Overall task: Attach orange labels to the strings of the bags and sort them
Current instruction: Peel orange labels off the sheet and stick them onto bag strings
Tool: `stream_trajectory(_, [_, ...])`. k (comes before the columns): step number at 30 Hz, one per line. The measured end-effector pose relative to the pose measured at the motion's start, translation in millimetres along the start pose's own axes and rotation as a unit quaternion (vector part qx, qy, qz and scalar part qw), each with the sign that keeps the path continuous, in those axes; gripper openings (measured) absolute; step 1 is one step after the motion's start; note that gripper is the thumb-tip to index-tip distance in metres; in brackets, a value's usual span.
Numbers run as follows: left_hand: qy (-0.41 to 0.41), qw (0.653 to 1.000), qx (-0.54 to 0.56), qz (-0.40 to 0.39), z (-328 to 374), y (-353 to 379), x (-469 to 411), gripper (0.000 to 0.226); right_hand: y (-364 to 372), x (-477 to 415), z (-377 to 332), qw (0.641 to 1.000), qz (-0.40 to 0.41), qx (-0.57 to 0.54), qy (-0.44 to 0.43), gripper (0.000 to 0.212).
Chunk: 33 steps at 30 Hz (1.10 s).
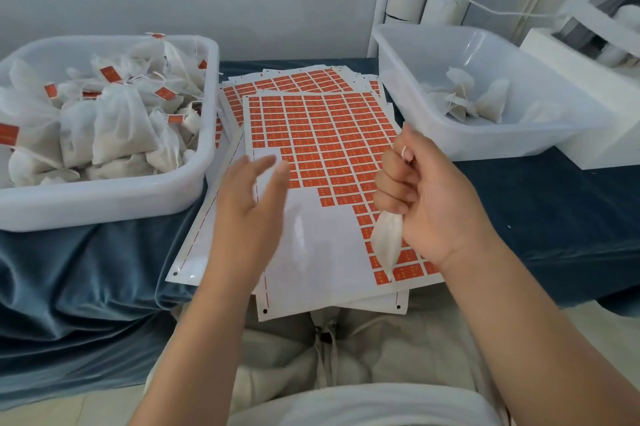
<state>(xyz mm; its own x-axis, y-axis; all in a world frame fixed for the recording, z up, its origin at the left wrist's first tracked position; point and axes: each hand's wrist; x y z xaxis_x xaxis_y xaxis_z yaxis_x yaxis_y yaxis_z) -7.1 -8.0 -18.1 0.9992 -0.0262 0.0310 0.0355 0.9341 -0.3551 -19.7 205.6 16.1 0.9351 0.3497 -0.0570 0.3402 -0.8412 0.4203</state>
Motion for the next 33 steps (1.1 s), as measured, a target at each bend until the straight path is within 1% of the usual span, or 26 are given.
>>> stream_trajectory(2, [-0.031, 0.994, 0.104, -0.006, -5.6, -8.0, -6.1, 0.066, -3.9, -4.3, 5.0, 0.999, 0.016, -0.025, 0.018, 0.043])
stream_trajectory(4, [-0.049, 0.977, 0.208, 0.005, -9.3, -11.6, -7.8, 0.068, -6.3, -9.1, 10.5, 0.998, 0.034, -0.04, 0.038, 0.046])
stream_trajectory(6, [-0.068, 0.957, 0.28, 0.038, -10.5, -14.6, -10.7, 0.068, -9.2, -13.6, 15.4, 0.996, 0.062, -0.021, 0.057, 0.049])
stream_trajectory(7, [-0.078, 0.952, 0.293, 0.044, -10.3, -14.9, -13.4, 0.07, -10.3, -15.3, 17.6, 0.995, 0.075, 0.006, 0.068, 0.048])
stream_trajectory(8, [-0.093, 0.958, 0.269, 0.042, -9.5, -14.6, -16.0, 0.074, -11.0, -16.4, 20.0, 0.993, 0.083, 0.04, 0.078, 0.045])
stream_trajectory(10, [-0.126, 0.985, 0.121, 0.016, -6.0, -11.5, -21.9, 0.087, -9.1, -17.6, 26.7, 0.984, 0.088, 0.115, 0.106, 0.04])
stream_trajectory(11, [-0.138, 0.989, 0.055, -0.001, -3.6, -8.9, -23.9, 0.094, -6.2, -17.7, 30.7, 0.978, 0.086, 0.149, 0.122, 0.037])
stream_trajectory(12, [-0.142, 0.99, 0.021, -0.012, -1.4, -6.4, -25.3, 0.098, -2.8, -17.2, 34.5, 0.971, 0.083, 0.18, 0.137, 0.032])
stream_trajectory(13, [-0.14, 0.99, 0.018, -0.016, 0.2, -4.1, -26.0, 0.098, 0.8, -16.7, 37.6, 0.964, 0.079, 0.207, 0.149, 0.026])
stream_trajectory(14, [-0.137, 0.99, 0.03, -0.017, 0.3, -2.9, -25.1, 0.095, 3.9, -15.7, 39.9, 0.958, 0.075, 0.232, 0.151, 0.02])
stream_trajectory(15, [-0.131, 0.99, 0.049, -0.02, -1.2, -3.1, -23.2, 0.086, 6.3, -14.6, 41.4, 0.953, 0.071, 0.257, 0.144, 0.017])
stream_trajectory(17, [-0.112, 0.986, 0.108, -0.052, -8.6, -5.5, -19.7, 0.051, 7.9, -12.5, 41.4, 0.941, 0.063, 0.316, 0.105, 0.018])
stream_trajectory(18, [-0.103, 0.98, 0.149, -0.082, -12.3, -6.3, -17.5, 0.033, 7.6, -11.4, 41.0, 0.932, 0.057, 0.35, 0.08, 0.018])
stream_trajectory(19, [-0.093, 0.971, 0.189, -0.114, -14.8, -6.6, -15.1, 0.022, 7.8, -10.5, 40.4, 0.92, 0.048, 0.385, 0.058, 0.017])
stream_trajectory(20, [-0.08, 0.963, 0.217, -0.138, -16.7, -6.5, -13.1, 0.017, 8.5, -9.6, 40.3, 0.905, 0.04, 0.422, 0.042, 0.018])
stream_trajectory(22, [-0.051, 0.956, 0.239, -0.162, -17.4, -5.0, -10.1, 0.021, 9.5, -7.9, 42.6, 0.865, 0.029, 0.5, 0.024, 0.026])
stream_trajectory(25, [-0.013, 0.961, 0.222, -0.163, -13.5, -1.3, -6.9, 0.029, 10.2, -3.6, 46.7, 0.799, 0.032, 0.6, -0.019, 0.038])
stream_trajectory(27, [-0.008, 0.967, 0.199, -0.159, -12.6, 0.1, -4.5, 0.035, 10.4, -0.7, 44.5, 0.78, 0.027, 0.623, -0.044, 0.037])
stream_trajectory(28, [-0.008, 0.969, 0.191, -0.159, -12.8, 0.2, -3.7, 0.037, 10.4, 0.2, 42.7, 0.774, 0.023, 0.63, -0.054, 0.034])
stream_trajectory(29, [-0.009, 0.97, 0.184, -0.159, -12.4, 0.5, -3.1, 0.036, 10.5, 0.8, 41.0, 0.765, 0.018, 0.641, -0.062, 0.028])
stream_trajectory(31, [-0.001, 0.976, 0.158, -0.151, -11.8, 0.9, -2.7, 0.021, 11.2, 1.2, 38.9, 0.736, 0.003, 0.674, -0.069, 0.02])
stream_trajectory(32, [0.001, 0.979, 0.142, -0.145, -11.5, 0.8, -2.7, 0.015, 11.5, 1.4, 38.5, 0.72, 0.0, 0.69, -0.075, 0.02])
stream_trajectory(33, [0.0, 0.982, 0.128, -0.14, -11.4, 1.0, -2.9, 0.013, 11.8, 1.8, 38.4, 0.708, 0.001, 0.702, -0.083, 0.021])
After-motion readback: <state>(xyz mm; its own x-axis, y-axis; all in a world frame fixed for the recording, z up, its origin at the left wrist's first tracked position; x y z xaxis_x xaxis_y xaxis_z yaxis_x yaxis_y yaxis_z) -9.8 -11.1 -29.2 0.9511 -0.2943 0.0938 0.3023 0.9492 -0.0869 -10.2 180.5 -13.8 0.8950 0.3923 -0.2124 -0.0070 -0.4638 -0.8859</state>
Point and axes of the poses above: each hand's wrist, its own x-axis away from the middle knuckle, its own y-axis out of the palm, z = x × y, and after that the axes turned 13 degrees about -z, right-handed
